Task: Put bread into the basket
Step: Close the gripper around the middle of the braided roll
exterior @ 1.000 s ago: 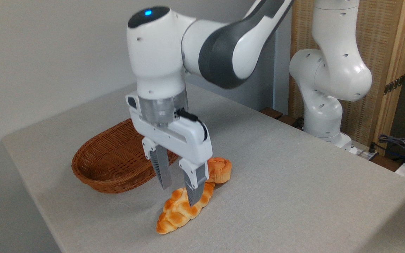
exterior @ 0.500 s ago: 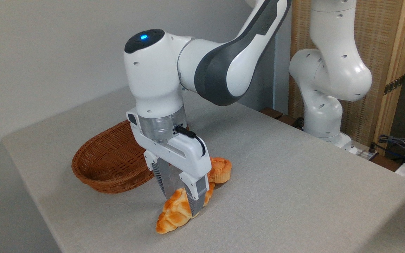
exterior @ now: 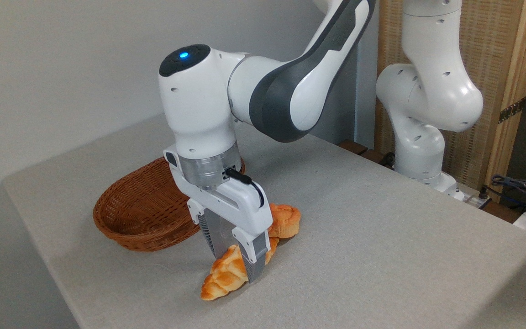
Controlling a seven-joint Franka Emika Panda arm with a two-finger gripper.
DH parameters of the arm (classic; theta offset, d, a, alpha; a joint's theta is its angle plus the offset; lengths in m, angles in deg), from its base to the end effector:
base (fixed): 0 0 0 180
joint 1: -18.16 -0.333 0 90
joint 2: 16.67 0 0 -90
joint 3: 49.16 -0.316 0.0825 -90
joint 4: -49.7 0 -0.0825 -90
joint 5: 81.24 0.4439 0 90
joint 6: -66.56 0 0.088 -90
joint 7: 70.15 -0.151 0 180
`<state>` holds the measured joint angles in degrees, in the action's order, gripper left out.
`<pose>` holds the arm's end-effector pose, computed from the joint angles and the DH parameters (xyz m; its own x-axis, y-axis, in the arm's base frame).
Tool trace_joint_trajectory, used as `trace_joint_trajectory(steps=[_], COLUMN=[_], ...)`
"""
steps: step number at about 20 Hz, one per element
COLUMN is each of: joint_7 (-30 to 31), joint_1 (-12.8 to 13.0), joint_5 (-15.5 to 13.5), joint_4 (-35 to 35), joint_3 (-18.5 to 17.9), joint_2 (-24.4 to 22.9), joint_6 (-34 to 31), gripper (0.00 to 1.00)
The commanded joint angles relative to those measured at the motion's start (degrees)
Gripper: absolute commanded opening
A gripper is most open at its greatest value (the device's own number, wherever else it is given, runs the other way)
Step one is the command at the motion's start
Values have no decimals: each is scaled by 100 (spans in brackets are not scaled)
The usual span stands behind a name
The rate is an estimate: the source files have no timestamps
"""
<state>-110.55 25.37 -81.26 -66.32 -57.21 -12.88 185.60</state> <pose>0.6153 0.0087 0.3420 0.7708 -0.6369 -0.0155 -0.6369 -0.7709 0.0015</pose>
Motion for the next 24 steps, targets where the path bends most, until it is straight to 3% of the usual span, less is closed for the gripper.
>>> trace_joint_trajectory(steps=[1,3,6,8,19,24], joint_7=[-178,-196,-196,-196,-196,-196], joint_1=[44,44,44,44,44,35], joint_5=[63,54,54,37,37,28], joint_4=[-17,-17,-8,1,63,439], joint_3=[-22,-22,-22,-22,-39,-74], joint_2=[87,78,78,78,52,-53], joint_6=[76,76,76,76,85,76], gripper=[75,65,34,30,31,33])
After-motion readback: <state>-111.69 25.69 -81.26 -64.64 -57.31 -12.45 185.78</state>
